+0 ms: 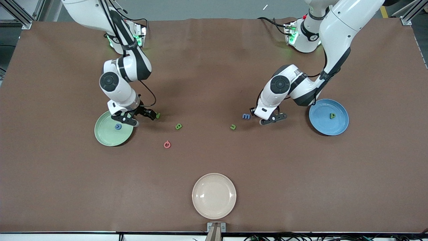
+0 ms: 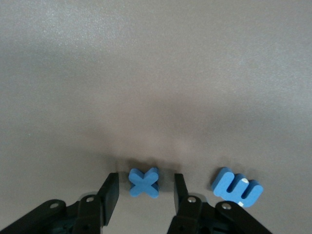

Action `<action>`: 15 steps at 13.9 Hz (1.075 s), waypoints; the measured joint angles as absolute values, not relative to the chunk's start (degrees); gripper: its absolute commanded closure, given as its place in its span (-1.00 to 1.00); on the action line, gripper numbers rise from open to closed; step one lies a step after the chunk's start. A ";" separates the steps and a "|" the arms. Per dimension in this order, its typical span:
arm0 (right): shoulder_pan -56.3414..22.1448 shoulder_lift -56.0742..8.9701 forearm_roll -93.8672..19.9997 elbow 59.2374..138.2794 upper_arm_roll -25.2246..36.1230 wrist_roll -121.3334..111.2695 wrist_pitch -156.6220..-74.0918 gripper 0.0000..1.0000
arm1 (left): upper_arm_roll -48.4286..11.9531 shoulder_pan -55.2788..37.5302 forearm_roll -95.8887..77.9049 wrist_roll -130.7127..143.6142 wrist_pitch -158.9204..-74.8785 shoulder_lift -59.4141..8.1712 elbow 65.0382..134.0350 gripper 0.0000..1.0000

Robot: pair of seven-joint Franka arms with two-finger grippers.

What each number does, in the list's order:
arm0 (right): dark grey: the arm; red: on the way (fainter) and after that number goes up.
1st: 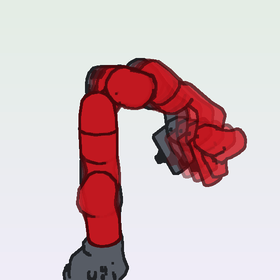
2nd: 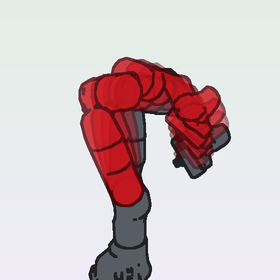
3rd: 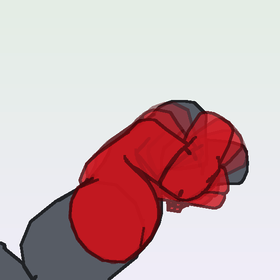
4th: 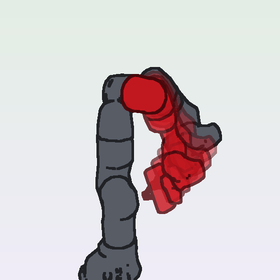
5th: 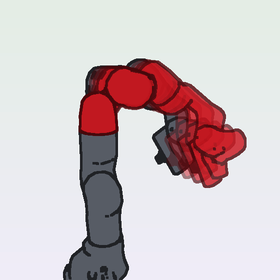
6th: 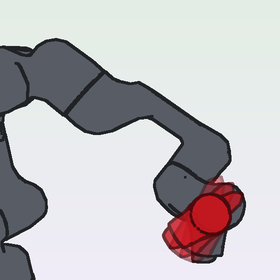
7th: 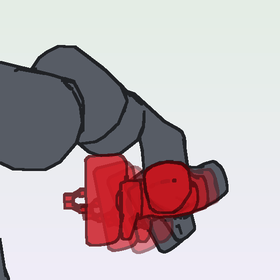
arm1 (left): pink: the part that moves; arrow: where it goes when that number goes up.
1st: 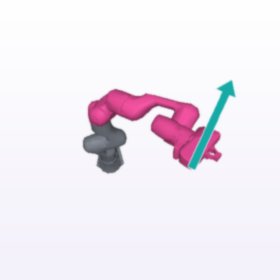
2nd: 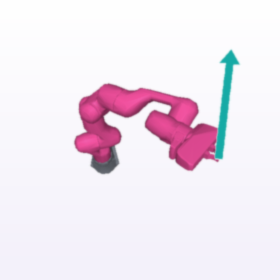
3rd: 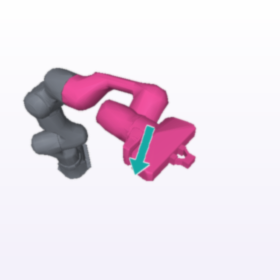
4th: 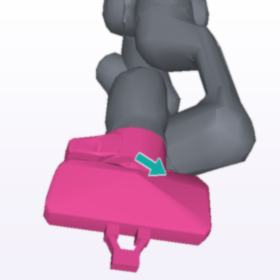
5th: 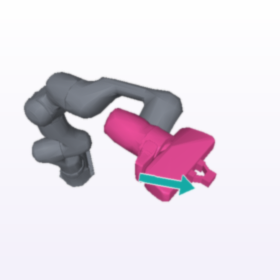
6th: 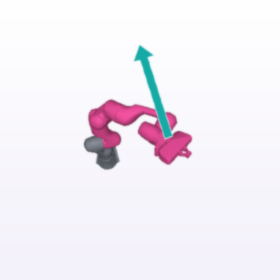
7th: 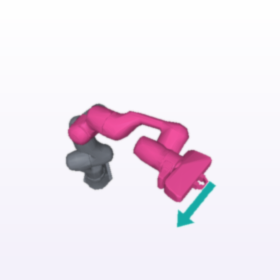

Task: Sort upper and lower case letters into plates
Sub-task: 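Grasp and carry the x with the left gripper while the right gripper carries N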

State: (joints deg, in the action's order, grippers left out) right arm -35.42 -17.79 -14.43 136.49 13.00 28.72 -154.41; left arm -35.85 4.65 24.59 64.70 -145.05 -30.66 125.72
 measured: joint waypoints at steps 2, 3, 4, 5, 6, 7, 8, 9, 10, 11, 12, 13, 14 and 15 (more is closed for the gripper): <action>-37.45 -20.18 -16.29 135.39 12.94 29.09 -155.52 -0.99 | -35.85 4.64 24.59 64.70 -145.05 -30.73 125.72 0.28; -37.94 -21.06 -16.74 134.71 12.92 29.11 -155.60 -0.98 | -35.85 4.64 24.59 64.70 -145.05 -30.74 125.72 0.34; -38.23 -21.72 -16.82 134.16 12.91 29.12 -155.60 -0.95 | -35.85 4.64 24.59 64.70 -145.05 -30.75 125.72 0.43; -38.47 -22.15 -16.83 133.79 12.91 29.12 -155.60 -0.93 | -35.85 4.63 24.60 64.70 -145.05 -30.76 125.72 0.53; -38.70 -22.38 -16.84 133.58 12.91 29.12 -155.58 -0.90 | -35.85 4.63 24.60 64.70 -145.05 -30.77 125.72 0.61; -38.82 -22.48 -16.84 133.49 12.91 29.12 -155.53 -0.87 | -35.85 4.63 24.60 64.70 -145.05 -30.76 125.71 0.71; -38.85 -22.52 -16.84 133.47 12.91 29.12 -155.43 -0.82 | -35.85 4.63 24.60 64.70 -145.04 -30.77 125.67 0.78; -38.85 -22.53 -16.84 133.44 12.92 29.12 -155.19 -0.74 | -35.85 4.64 24.60 64.70 -145.05 -30.76 125.58 0.81; -38.85 -22.54 -16.86 133.42 12.93 29.12 -154.75 -0.67 | -35.84 4.68 24.63 64.70 -145.04 -30.75 125.31 0.81; -38.85 -22.54 -16.86 133.42 12.93 29.12 -154.26 -0.60 | -35.83 4.75 24.72 64.70 -144.99 -30.61 124.95 0.81; -38.85 -22.54 -16.86 133.41 12.93 29.12 -153.70 -0.56 | -35.83 4.91 24.84 64.61 -144.86 -30.19 124.62 0.84; -38.86 -22.55 -16.87 133.40 12.93 29.12 -153.03 -0.52 | -35.82 5.23 25.02 64.03 -144.57 -29.42 124.33 0.84; -38.86 -22.55 -16.87 133.38 12.93 29.12 -152.28 -0.50 | -35.82 5.76 25.13 62.76 -143.72 -28.28 124.09 0.85; -38.87 -22.53 -16.87 133.27 12.94 29.19 -151.98 -0.44 | -35.82 6.61 25.16 60.83 -142.52 -26.86 123.97 0.87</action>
State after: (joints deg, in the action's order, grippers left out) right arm -38.87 -22.53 -16.87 133.27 12.94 29.19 -151.98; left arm -35.82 6.61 25.16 60.83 -142.52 -26.86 123.97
